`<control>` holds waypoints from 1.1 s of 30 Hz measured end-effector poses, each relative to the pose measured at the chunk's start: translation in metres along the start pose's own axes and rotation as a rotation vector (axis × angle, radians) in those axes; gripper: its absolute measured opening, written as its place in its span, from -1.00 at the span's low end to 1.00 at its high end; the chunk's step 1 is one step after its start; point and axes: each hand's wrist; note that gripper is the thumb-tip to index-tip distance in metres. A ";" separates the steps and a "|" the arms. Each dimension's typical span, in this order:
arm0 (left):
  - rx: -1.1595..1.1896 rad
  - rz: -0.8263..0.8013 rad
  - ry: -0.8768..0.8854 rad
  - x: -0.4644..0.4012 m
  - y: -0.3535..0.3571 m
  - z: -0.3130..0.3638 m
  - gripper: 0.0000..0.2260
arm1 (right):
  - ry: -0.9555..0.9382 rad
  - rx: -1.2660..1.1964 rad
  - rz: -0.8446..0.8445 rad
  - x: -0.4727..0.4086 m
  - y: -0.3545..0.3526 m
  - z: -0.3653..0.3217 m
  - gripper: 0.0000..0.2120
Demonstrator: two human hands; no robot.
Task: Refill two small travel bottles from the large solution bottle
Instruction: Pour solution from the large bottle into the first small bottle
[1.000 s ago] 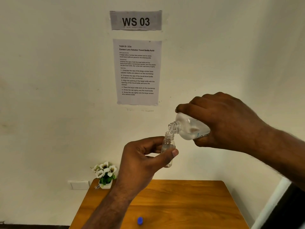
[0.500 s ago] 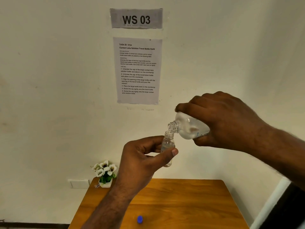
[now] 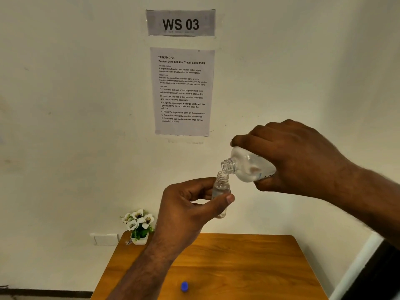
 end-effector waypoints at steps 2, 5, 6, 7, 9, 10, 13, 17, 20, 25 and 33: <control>-0.003 -0.001 0.000 0.000 -0.001 -0.001 -0.78 | 0.003 -0.003 -0.001 0.000 0.000 0.000 -0.26; 0.003 -0.001 -0.004 -0.001 -0.001 -0.002 -0.77 | 0.003 -0.005 -0.009 0.000 0.001 0.000 -0.25; 0.008 -0.001 -0.006 -0.001 -0.001 -0.002 -0.77 | 0.003 -0.007 -0.008 0.000 0.002 0.000 -0.26; 0.015 -0.003 -0.008 -0.002 -0.001 -0.003 -0.78 | 0.003 -0.009 -0.004 0.000 0.002 0.000 -0.26; 0.019 -0.005 -0.003 -0.002 0.000 -0.004 -0.78 | 0.004 -0.016 0.002 0.000 0.002 0.001 -0.25; 0.020 -0.003 0.002 -0.003 0.000 -0.005 -0.78 | 0.003 -0.020 0.005 0.000 0.003 0.001 -0.26; 0.032 -0.003 0.017 -0.004 0.000 -0.006 -0.75 | 0.014 -0.045 0.021 0.002 0.007 0.000 -0.28; 0.039 -0.001 0.039 -0.004 -0.001 -0.009 -0.75 | 0.096 -0.159 0.063 0.006 0.018 -0.008 -0.29; 0.031 -0.004 0.046 -0.005 -0.003 -0.014 -0.76 | 0.183 -0.272 0.114 0.011 0.032 -0.020 -0.31; 0.002 -0.023 0.007 -0.001 -0.012 -0.033 -0.75 | 0.357 -0.552 0.210 0.019 0.071 -0.048 -0.30; 0.079 -0.041 -0.221 0.021 -0.042 -0.111 -0.73 | 0.598 -0.942 0.264 0.045 0.154 -0.102 -0.27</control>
Point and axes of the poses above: each hand's wrist, its own x-axis away from the middle knuckle, its own y-axis out of the palm, z = x × y, and after that the axes turned 14 degrees about -y, right-handed
